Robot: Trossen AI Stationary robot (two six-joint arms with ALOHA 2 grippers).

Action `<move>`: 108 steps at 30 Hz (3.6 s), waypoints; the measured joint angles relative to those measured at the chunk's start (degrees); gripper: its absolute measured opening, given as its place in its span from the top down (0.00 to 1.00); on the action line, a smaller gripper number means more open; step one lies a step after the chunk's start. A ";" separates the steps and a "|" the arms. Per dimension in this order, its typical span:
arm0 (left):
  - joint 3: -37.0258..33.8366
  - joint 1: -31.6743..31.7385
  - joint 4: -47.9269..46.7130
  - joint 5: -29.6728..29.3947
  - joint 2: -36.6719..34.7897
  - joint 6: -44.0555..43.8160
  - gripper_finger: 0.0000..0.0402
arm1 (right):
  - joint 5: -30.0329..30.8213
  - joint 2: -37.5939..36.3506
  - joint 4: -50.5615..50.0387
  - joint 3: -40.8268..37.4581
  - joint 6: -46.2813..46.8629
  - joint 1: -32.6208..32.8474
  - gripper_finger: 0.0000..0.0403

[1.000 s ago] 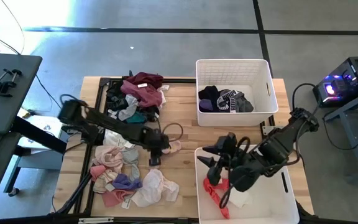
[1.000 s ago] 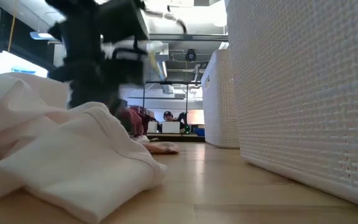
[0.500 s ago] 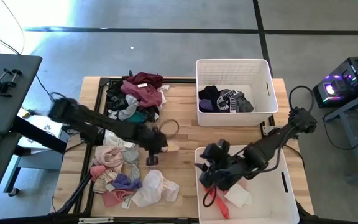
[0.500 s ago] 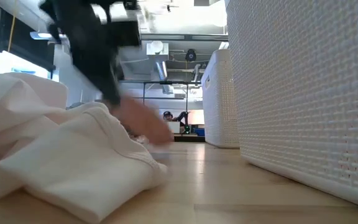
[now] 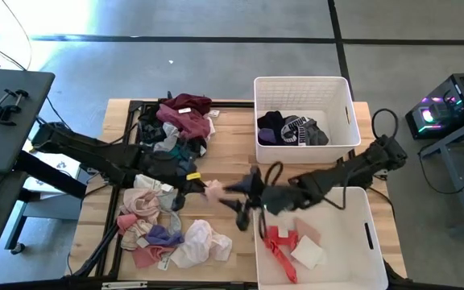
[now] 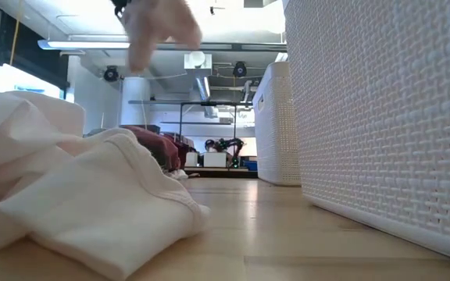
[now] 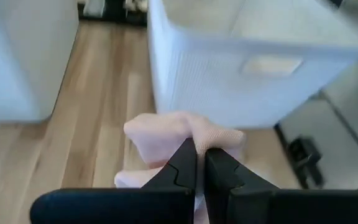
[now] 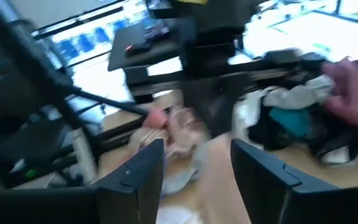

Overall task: Sort clothes
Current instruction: Put the pink sock into the bottom bin, then put the white shirt into the bottom bin

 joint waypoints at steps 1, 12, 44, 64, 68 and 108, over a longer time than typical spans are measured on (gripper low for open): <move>0.00 0.00 1.46 0.00 -0.13 -0.15 1.00 | -0.90 0.00 0.13 0.00 0.02 -1.04 0.55; 0.04 0.26 13.03 -0.07 -0.68 -0.19 1.00 | -14.42 2.46 0.37 -0.02 -0.77 -7.08 0.44; 0.05 2.14 -4.33 -3.54 -0.47 -8.73 0.74 | 16.26 -11.93 -11.43 -0.02 4.10 11.16 0.99; 0.04 2.14 -8.65 -4.59 -0.50 -8.11 0.74 | -17.67 -4.18 -49.85 -0.04 54.80 19.13 0.91; 0.04 2.14 -9.28 -4.59 -0.50 -8.13 0.74 | -20.21 -0.16 -51.51 -0.04 57.30 18.66 0.81; 0.02 -7.98 0.69 17.65 33.39 30.47 0.46 | 12.82 -3.56 -47.84 12.15 38.13 8.81 0.53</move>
